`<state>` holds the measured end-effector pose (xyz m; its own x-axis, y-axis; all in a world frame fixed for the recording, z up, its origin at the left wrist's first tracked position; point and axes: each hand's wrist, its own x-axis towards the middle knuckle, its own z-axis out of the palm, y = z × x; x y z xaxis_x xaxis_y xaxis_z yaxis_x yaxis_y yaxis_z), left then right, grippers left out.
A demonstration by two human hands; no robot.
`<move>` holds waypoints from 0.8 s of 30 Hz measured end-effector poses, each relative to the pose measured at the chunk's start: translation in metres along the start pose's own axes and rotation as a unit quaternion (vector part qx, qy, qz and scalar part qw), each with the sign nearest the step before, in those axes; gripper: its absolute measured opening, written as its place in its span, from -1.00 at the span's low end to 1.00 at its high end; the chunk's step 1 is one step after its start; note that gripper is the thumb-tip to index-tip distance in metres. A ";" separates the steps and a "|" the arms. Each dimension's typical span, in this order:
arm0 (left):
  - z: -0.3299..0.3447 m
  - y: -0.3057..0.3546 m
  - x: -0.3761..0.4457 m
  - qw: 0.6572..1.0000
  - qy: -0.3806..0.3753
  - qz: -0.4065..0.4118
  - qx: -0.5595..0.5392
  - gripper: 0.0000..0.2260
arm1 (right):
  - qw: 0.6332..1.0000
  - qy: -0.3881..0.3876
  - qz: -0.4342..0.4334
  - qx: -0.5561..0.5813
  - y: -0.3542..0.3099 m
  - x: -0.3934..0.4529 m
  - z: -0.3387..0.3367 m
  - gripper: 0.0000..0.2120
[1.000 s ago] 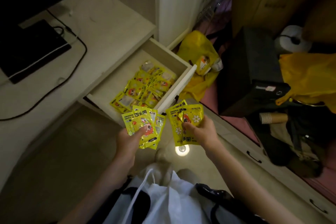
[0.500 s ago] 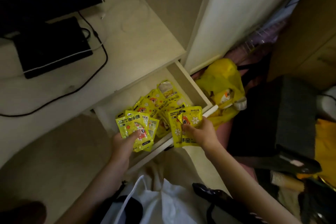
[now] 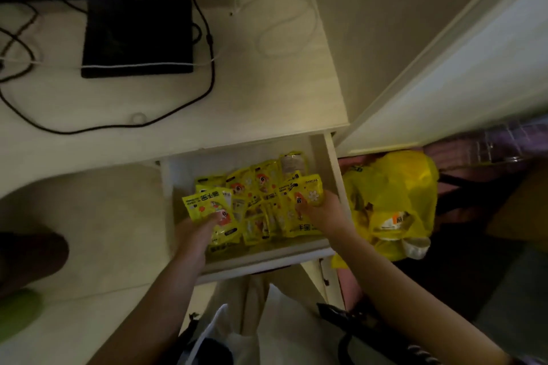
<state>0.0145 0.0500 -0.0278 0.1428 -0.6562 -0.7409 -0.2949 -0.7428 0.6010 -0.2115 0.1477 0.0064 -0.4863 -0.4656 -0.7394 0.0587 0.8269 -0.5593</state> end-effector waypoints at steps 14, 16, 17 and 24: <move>0.031 -0.040 0.011 0.998 0.009 -0.068 -0.009 -0.74 | 0.991 -0.119 0.064 -0.024 0.029 0.053 0.045 -0.77; 0.026 -0.043 0.017 0.997 0.017 -0.079 0.014 -0.76 | 0.987 -0.126 0.091 -0.029 0.039 0.056 0.040 -0.82; 0.023 -0.044 0.020 0.996 0.011 -0.083 0.036 -0.75 | 0.986 -0.127 0.104 -0.017 0.042 0.058 0.037 -0.80; -0.005 -0.033 0.034 0.972 -0.026 -0.037 0.230 -0.74 | 0.988 -0.077 0.104 -0.081 0.047 0.056 0.014 -0.84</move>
<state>0.0341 0.0519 -0.0715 0.1354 -0.5867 -0.7984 -0.6791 -0.6417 0.3564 -0.2239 0.1556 -0.0665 -0.3398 -0.3126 -0.8870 -0.0027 0.9435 -0.3314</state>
